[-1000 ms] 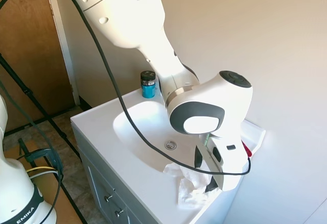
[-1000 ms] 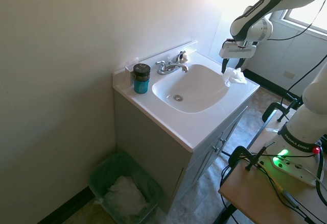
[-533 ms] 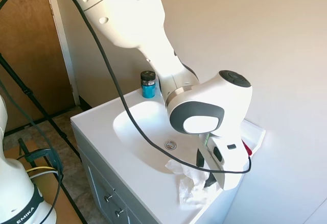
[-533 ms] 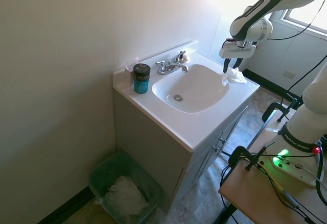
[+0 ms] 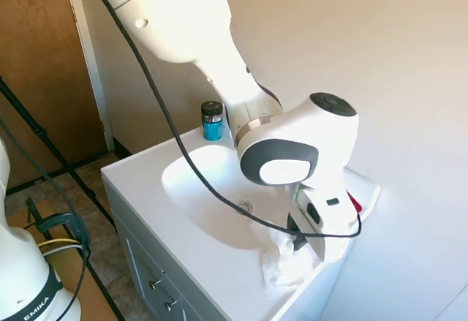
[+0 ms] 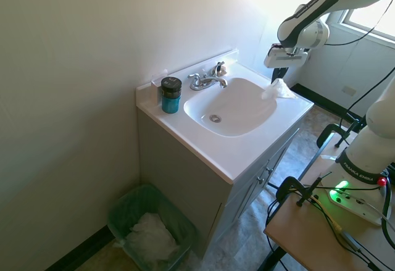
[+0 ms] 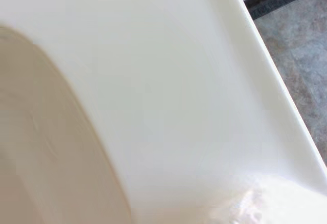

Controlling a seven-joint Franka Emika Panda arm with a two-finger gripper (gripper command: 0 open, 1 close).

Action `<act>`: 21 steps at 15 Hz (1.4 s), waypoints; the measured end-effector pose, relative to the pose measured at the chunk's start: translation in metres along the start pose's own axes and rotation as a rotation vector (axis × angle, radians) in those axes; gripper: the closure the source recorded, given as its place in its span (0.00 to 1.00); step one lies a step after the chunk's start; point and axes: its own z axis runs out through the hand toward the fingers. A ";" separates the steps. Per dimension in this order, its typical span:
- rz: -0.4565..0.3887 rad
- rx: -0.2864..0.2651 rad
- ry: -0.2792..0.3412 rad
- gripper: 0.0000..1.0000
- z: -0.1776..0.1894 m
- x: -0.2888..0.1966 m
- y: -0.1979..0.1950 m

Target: Throw the tissue in the trash bin

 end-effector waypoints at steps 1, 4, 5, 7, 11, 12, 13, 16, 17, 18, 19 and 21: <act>-0.020 0.020 0.002 1.00 -0.017 -0.007 -0.008; -0.103 0.086 0.018 1.00 -0.085 -0.041 -0.038; -0.130 0.100 0.028 1.00 -0.105 -0.059 -0.050; -0.191 0.119 0.044 1.00 -0.141 -0.108 -0.078; -0.326 0.128 0.105 1.00 -0.169 -0.245 -0.140; -0.359 0.123 0.122 1.00 -0.169 -0.281 -0.152; -0.387 0.118 0.137 1.00 -0.167 -0.314 -0.162; -0.465 0.093 0.147 1.00 -0.144 -0.404 -0.191; -0.487 0.087 0.147 1.00 -0.135 -0.431 -0.199; -0.504 0.083 0.150 1.00 -0.126 -0.459 -0.208; -0.518 0.079 0.157 1.00 -0.118 -0.483 -0.215; -0.542 0.064 0.155 1.00 -0.095 -0.526 -0.229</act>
